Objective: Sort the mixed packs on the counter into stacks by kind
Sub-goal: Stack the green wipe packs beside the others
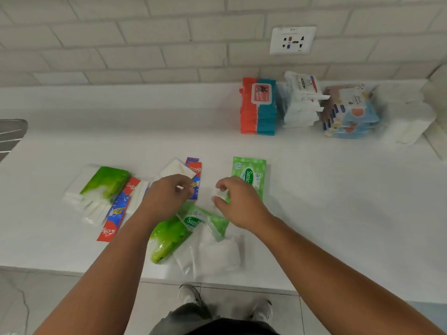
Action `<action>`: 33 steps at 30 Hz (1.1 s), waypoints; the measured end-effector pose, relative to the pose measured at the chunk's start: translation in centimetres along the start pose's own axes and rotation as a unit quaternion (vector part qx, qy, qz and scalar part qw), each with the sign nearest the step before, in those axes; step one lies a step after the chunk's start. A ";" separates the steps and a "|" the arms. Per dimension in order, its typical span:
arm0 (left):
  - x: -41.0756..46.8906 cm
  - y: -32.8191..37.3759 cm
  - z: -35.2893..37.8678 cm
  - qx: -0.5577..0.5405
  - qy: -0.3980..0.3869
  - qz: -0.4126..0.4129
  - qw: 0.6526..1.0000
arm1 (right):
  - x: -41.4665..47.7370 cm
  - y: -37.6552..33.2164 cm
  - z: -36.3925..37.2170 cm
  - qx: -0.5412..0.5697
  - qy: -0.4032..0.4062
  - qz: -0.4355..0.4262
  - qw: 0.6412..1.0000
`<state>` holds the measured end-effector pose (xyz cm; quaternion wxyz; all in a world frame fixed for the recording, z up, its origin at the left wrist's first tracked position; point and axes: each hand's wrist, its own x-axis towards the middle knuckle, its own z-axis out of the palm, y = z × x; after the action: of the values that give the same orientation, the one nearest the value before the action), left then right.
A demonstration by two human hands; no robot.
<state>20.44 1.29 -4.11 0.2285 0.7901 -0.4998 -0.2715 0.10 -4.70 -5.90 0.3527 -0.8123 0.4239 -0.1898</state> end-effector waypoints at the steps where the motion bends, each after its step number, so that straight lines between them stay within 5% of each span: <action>1: -0.7 -0.7 -0.3 0.015 -0.011 0.001 1.000 | -0.1 -0.4 0.8 -0.008 -0.042 -0.008 0.999; 6: -3.6 -3.3 0.4 0.096 -0.048 0.053 0.993 | 0.1 -1.0 4.3 -0.105 -0.128 -0.011 0.986; 19: -3.4 -9.2 1.5 0.204 0.037 0.069 0.976 | 3.5 -3.5 7.0 -0.217 -0.180 0.081 0.956; 33: -1.4 -7.9 -0.1 0.337 -0.057 0.097 0.935 | 5.5 -3.6 7.7 -0.215 -0.175 0.114 0.954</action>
<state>25.26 5.75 -8.76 -0.0551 0.7514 -0.6486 -0.1083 9.94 -4.61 -8.42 0.2577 -0.8359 0.4756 0.0926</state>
